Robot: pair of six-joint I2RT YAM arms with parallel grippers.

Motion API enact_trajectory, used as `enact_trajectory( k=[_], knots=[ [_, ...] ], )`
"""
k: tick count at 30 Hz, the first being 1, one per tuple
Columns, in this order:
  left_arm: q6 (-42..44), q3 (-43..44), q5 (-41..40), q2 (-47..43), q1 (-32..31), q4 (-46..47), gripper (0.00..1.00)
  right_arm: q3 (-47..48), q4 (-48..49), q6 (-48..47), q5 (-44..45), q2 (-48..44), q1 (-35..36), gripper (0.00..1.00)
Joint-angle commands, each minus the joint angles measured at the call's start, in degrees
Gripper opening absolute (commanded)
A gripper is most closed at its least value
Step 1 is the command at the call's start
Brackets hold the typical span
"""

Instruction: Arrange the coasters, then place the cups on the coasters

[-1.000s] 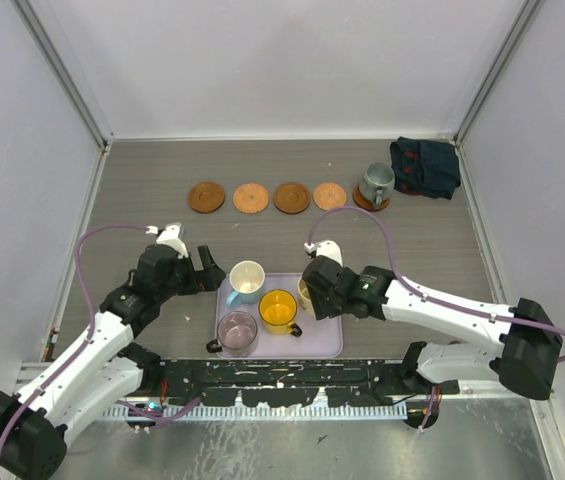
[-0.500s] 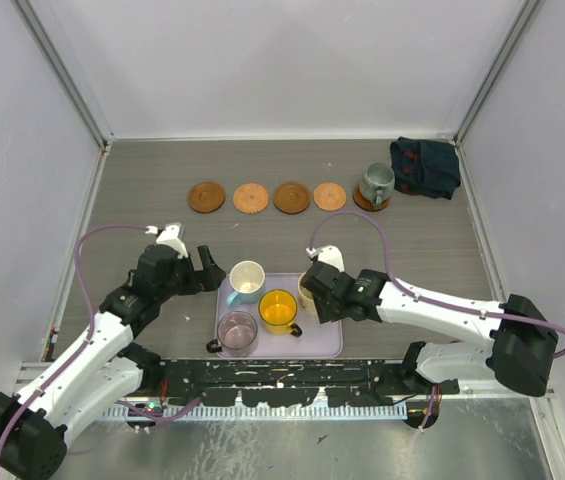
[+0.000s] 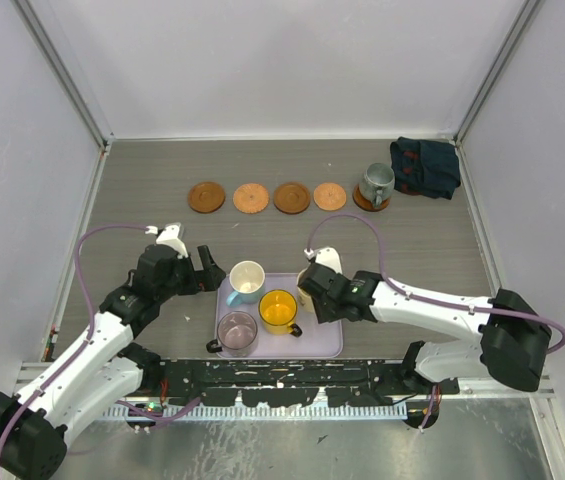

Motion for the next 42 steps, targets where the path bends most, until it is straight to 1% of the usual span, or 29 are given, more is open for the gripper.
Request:
enact_trajectory(
  k=[1, 5, 7, 9, 10, 19, 24, 36, 39, 42],
  knots=[
    [0.5, -0.1, -0.2, -0.3, -0.2, 2.5, 0.98, 0.2, 3.7, 0.3, 1.6, 0.4, -0.1, 0.42],
    [0.5, -0.2, -0.3, -0.5, -0.1, 2.5, 0.98, -0.3, 4.1, 0.4, 1.7, 0.6, 0.0, 0.34],
    [0.6, -0.3, -0.3, -0.5, -0.1, 2.4, 0.98, -0.6, 4.2, 0.4, 1.8, 0.2, -0.1, 0.23],
    [0.5, -0.3, -0.3, -0.5, -0.1, 2.5, 0.98, -0.8, 4.2, 0.5, 2.1, -0.2, -0.1, 0.03],
    [0.5, -0.3, -0.3, -0.5, -0.2, 2.5, 0.98, -0.9, 4.2, 0.4, 2.1, -0.3, -0.1, 0.01],
    [0.3, -0.3, -0.4, -0.5, -0.2, 2.8, 0.98, -0.1, 4.2, -1.7, 2.6, 0.1, 0.0, 0.01],
    [0.4, -0.1, -1.3, -0.8, -0.1, 3.0, 0.98, 1.5, 5.7, -3.6, 4.7, -1.1, 0.2, 0.01],
    [0.0, 0.7, -2.6, 0.3, -0.2, 4.6, 0.98, 9.8, 6.7, -8.0, 14.2, -0.4, 0.9, 0.01],
    [0.1, 1.0, -3.3, 0.6, -0.1, 5.0, 0.98, 13.7, 6.1, -10.0, 18.8, 1.9, 0.5, 0.01],
    [0.2, 1.7, -3.8, 1.3, -0.2, 5.6, 0.98, 18.4, 6.6, -13.1, 20.4, 5.5, -1.8, 0.01]
  ],
)
